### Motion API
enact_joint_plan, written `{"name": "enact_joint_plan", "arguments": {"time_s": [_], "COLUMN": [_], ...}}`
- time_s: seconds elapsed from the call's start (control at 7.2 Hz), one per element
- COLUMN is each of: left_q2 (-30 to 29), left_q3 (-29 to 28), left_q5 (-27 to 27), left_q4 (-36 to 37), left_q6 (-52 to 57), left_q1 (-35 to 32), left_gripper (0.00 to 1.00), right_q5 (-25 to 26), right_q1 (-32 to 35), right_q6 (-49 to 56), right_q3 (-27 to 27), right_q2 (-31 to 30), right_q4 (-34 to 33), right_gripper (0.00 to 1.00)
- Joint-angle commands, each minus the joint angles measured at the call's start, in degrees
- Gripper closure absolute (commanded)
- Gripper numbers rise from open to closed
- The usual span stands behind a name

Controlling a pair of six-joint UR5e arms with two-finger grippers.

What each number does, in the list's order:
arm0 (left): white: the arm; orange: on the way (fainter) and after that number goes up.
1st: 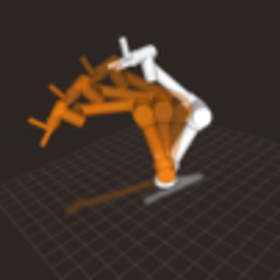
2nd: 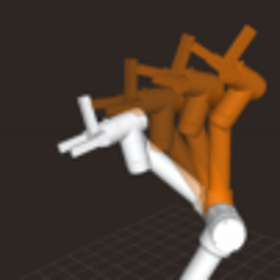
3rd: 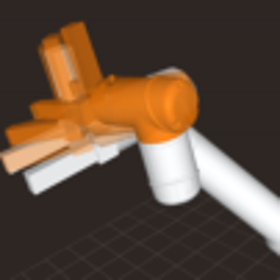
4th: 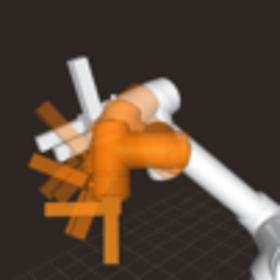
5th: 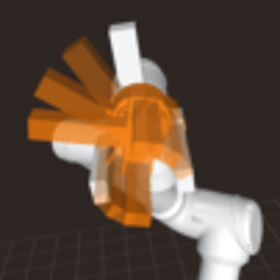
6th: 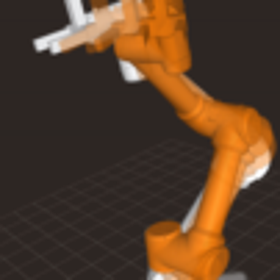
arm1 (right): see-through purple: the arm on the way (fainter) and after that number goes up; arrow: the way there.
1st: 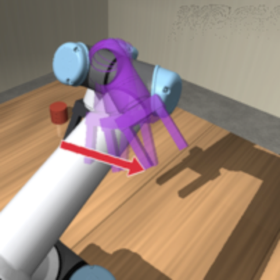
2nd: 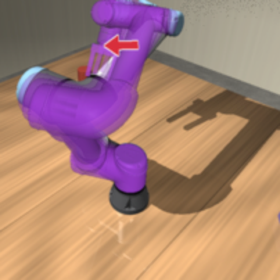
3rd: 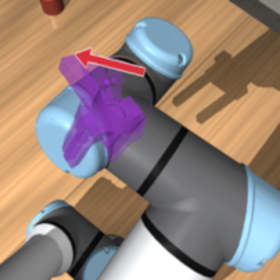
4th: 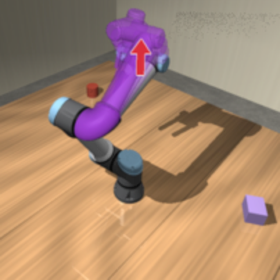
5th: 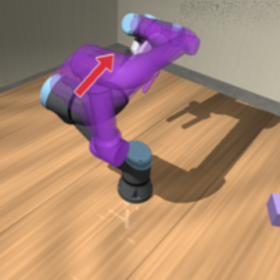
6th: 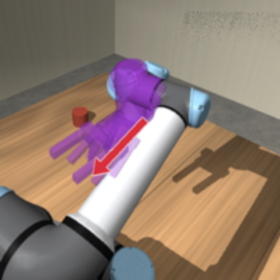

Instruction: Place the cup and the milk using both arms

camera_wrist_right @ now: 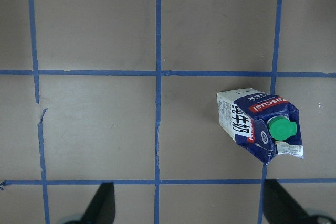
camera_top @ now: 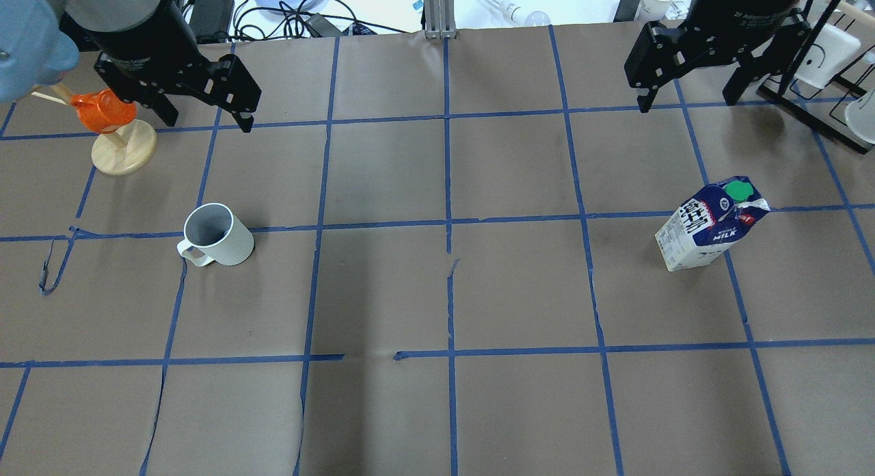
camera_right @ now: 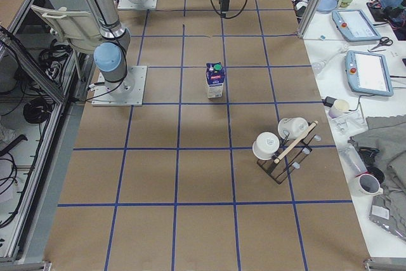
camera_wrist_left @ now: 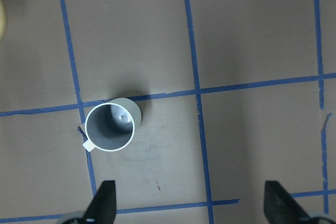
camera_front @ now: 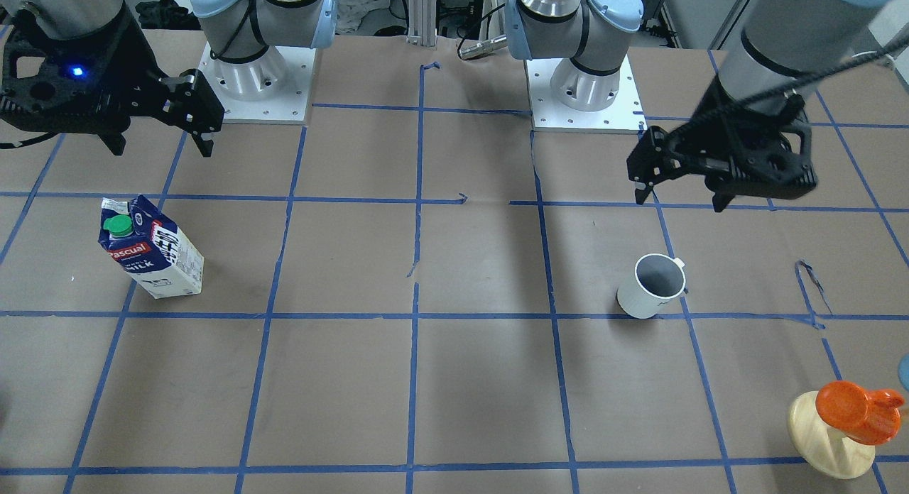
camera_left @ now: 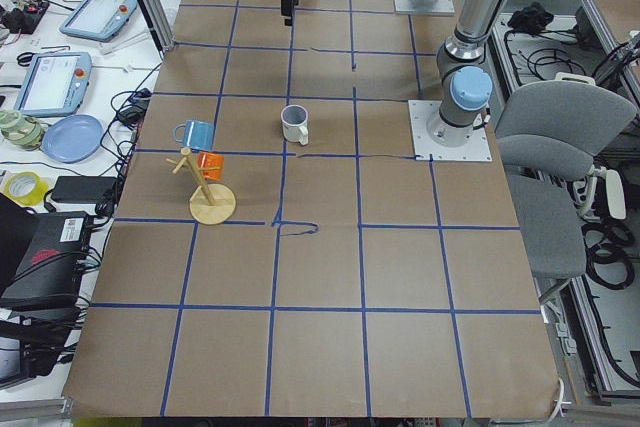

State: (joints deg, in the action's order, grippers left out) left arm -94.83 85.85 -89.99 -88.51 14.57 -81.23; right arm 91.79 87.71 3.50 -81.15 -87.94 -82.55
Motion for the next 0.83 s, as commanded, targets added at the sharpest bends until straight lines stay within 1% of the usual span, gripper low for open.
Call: {"name": "enact_joint_plan", "arguments": {"time_s": [0.0,0.28,0.42,0.56,0.69], "left_q2": [-2.1,-3.9,-5.6,-7.3,-8.5], "left_q3": [4.3,7.2,9.7,12.6,15.5], "left_q5": [1.8,1.9,1.9,2.1,1.9], "left_q4": [5.4,8.9,11.3,16.7,19.8], "left_q6": [8.6,9.9,12.8,15.3,16.3], "left_q1": [6.1,7.1,8.9,11.6,12.8], "left_gripper": [0.00,0.00,0.00,0.00,0.00], "right_q5": [0.0,0.0,0.0,0.0,0.0], "right_q1": [0.0,0.0,0.1,0.1,0.1], "right_q6": [-0.1,-0.1,-0.1,-0.1,0.0], "right_q3": [0.0,0.0,0.0,-0.1,-0.1], "right_q2": [0.0,0.0,-0.3,-0.3,-0.4], "right_q4": [0.0,-0.1,0.0,0.0,0.0], "right_gripper": [0.00,0.00,0.00,0.00,0.00]}}
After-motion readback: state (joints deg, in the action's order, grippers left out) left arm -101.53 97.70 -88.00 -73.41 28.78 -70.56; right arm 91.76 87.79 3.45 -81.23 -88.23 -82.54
